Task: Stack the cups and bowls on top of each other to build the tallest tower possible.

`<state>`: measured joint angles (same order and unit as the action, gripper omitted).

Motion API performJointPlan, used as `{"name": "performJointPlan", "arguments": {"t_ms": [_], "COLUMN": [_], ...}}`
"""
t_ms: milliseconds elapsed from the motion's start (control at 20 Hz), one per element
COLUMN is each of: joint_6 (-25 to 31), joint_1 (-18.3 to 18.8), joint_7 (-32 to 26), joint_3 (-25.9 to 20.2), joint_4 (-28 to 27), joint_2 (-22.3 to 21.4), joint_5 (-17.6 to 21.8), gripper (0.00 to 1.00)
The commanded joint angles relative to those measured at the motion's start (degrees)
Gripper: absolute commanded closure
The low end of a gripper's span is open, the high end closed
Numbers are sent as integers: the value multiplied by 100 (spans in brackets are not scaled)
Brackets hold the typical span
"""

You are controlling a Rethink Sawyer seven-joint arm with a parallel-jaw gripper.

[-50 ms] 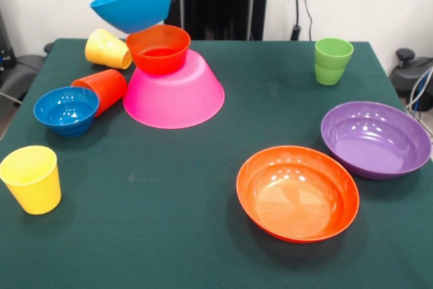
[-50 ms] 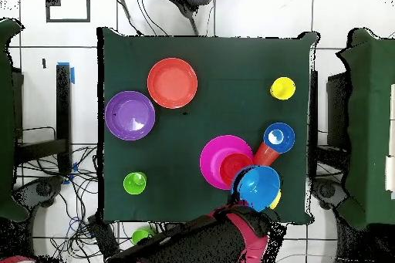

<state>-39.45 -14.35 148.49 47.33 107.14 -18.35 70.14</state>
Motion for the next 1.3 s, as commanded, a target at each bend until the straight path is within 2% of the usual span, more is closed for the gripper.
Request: {"name": "performJointPlan", "arguments": {"t_ms": [50, 350, 550, 750, 1100, 1300], "joint_6": [-335, -381, -610, -596, -552, -368], "joint_1": [185, 208, 325, 241, 269, 181], "joint_7": [-2093, -2271, -2663, -2510, -2725, -2557], "joint_3": [-1062, -1052, -1067, -1069, -1055, -990], "joint_4": [116, 106, 74, 51, 45, 45], "joint_2": [136, 183, 290, 254, 329, 202], "joint_5": [-445, -562, -838, -741, -837, -632], "gripper": [100, 100, 100, 100, 100, 100]}}
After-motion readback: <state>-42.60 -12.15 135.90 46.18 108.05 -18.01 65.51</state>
